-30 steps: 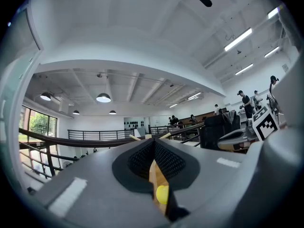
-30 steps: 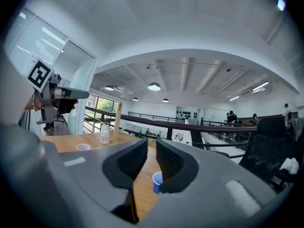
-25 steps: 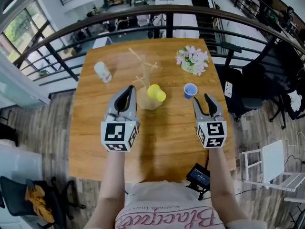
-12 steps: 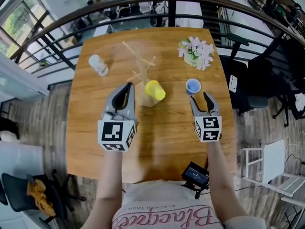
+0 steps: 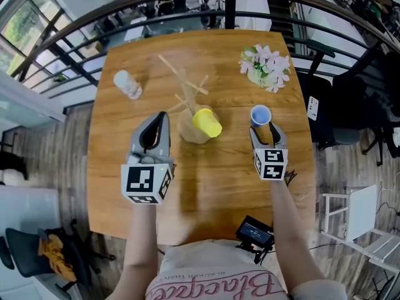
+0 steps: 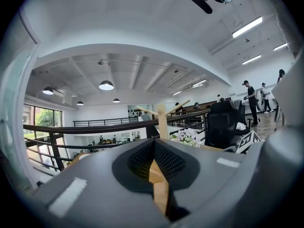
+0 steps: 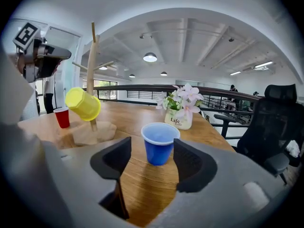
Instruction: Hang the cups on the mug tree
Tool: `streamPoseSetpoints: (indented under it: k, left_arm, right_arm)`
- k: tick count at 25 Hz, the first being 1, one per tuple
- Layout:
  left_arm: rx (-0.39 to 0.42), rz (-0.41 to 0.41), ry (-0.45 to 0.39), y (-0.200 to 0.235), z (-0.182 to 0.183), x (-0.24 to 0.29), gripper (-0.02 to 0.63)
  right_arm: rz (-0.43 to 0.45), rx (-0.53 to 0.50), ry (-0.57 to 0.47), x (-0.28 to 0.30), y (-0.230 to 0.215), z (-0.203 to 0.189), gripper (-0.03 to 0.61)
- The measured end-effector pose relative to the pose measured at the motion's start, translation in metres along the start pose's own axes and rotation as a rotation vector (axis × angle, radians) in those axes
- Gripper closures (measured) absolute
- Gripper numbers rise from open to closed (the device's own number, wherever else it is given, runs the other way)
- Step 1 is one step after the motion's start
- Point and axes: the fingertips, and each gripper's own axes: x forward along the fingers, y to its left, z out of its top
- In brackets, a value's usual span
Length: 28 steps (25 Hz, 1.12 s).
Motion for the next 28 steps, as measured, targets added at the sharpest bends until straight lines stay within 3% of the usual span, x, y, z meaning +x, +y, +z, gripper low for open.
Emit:
streamPoseSetpoints:
  k: [5,15,28]
  left_arm:
    - [0.006,0.005,0.018,0.008,-0.008,0.006,0.597]
    - [0.010,0.025,0.036,0.017,-0.017,0.007,0.598]
    - [0.004,0.016,-0.002,0.011,-0.002,-0.004,0.597]
  right_arm:
    - [-0.052,0.040,0.026,0.023,-0.013,-0.013,0.281]
    - [-0.034,0.086,0.070,0.064,-0.018,-0.017,0.279]
    - [-0.018,0.015,0.003,0.041,-0.009,0.015,0.287]
